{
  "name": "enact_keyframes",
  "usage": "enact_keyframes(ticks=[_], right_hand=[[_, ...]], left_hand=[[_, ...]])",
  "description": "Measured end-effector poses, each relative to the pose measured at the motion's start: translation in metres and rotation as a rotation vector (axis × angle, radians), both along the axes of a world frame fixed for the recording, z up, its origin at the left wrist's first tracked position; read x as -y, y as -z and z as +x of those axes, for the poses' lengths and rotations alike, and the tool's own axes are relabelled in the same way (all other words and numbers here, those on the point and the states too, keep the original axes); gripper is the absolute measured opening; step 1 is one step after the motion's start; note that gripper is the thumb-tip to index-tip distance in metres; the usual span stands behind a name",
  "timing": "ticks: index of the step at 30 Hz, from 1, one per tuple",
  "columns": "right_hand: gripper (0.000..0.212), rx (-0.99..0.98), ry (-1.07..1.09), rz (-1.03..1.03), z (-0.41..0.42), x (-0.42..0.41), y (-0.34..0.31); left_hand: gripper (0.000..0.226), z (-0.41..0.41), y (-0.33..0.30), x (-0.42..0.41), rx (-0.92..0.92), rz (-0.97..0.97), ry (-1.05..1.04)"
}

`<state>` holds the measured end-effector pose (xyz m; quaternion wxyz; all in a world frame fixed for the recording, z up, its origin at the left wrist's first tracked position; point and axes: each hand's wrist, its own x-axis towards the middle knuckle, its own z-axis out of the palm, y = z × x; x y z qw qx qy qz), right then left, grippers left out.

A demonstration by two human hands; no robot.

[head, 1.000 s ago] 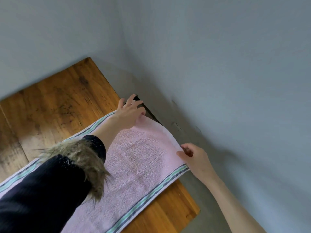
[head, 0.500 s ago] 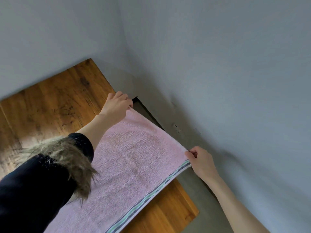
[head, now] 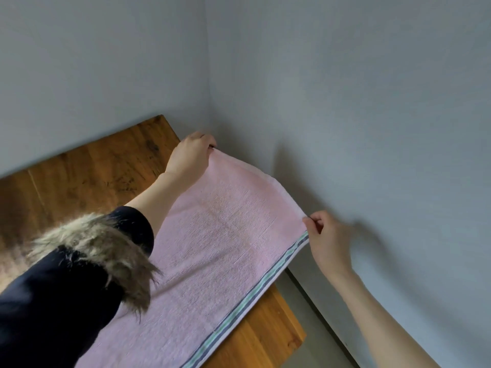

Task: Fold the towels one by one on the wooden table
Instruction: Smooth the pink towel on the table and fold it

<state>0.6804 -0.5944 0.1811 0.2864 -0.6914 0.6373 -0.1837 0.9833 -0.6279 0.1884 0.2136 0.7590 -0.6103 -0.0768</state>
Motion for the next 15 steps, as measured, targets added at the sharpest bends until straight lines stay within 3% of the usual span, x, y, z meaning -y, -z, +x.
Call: enact_keyframes(ticks=[15], right_hand=[[0.014, 0.005, -0.617, 0.079, 0.118, -0.161, -0.072]], left_hand=[[0.016, 0.101, -0.059, -0.240, -0.123, -0.162, -0.141]])
